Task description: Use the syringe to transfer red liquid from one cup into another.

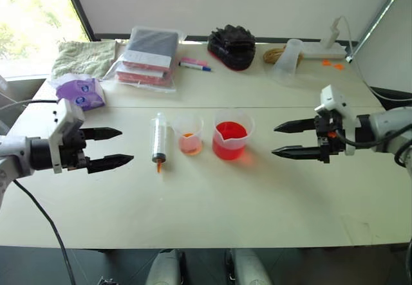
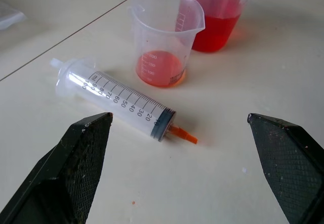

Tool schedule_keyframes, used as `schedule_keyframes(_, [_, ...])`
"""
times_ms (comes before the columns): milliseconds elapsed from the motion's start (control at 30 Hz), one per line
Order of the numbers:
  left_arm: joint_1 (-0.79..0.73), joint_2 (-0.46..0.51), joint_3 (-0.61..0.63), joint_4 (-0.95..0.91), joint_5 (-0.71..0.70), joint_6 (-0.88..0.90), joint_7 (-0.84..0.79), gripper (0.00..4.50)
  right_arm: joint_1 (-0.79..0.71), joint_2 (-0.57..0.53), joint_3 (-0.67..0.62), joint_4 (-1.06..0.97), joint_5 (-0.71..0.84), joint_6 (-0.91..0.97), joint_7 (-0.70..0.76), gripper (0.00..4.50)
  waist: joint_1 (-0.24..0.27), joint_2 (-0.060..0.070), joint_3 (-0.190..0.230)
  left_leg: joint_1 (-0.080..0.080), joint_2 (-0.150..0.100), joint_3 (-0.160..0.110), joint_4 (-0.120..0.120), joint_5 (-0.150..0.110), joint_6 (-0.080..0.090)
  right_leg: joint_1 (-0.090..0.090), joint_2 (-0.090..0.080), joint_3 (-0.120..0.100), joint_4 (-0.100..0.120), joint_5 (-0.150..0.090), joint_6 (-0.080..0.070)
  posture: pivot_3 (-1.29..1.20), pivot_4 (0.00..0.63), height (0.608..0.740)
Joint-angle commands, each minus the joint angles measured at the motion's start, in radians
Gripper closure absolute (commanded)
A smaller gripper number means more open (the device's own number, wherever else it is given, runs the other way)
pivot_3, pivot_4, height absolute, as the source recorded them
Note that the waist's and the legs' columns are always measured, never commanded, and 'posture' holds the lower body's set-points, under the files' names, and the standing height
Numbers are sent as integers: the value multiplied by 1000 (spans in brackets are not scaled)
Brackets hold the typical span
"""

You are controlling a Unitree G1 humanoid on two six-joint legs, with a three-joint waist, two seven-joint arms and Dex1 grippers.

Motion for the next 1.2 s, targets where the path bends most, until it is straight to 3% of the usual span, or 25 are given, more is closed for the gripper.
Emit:
schedule_keyframes(33, [-7, 20, 41, -5, 2, -20, -1, 30, -32, 4, -8, 4, -7, -16, 10, 1009, 1, 0, 0, 0, 0, 0, 0, 0, 0, 0, 0, 0, 0, 0, 0, 0, 150, 740])
schedule_keyframes(867, [-40, 0, 24, -6, 7, 11, 89, 30, -81, 20, 26, 26, -50, -10, 23, 1009, 1, 0, 0, 0, 0, 0, 0, 0, 0, 0, 0, 0, 0, 0, 0, 0, 150, 740])
schedule_keyframes(1033, [-142, 31, -18, -7, 3, 165, 206, 30, -99, 31, 40, 37, -61, -10, 23, 1009, 1, 0, 0, 0, 0, 0, 0, 0, 0, 0, 0, 0, 1, 0, 0, 0, 150, 740])
schedule_keyframes(1200, [-400, -10, -92, 53, -42, 488, 388, 30, -113, 47, 53, 52, -73, -22, 22, 1009, 3, 0, 0, 0, -1, -1, 1, 0, 0, 0, 0, 0, 1, 0, 0, 0, 150, 740])
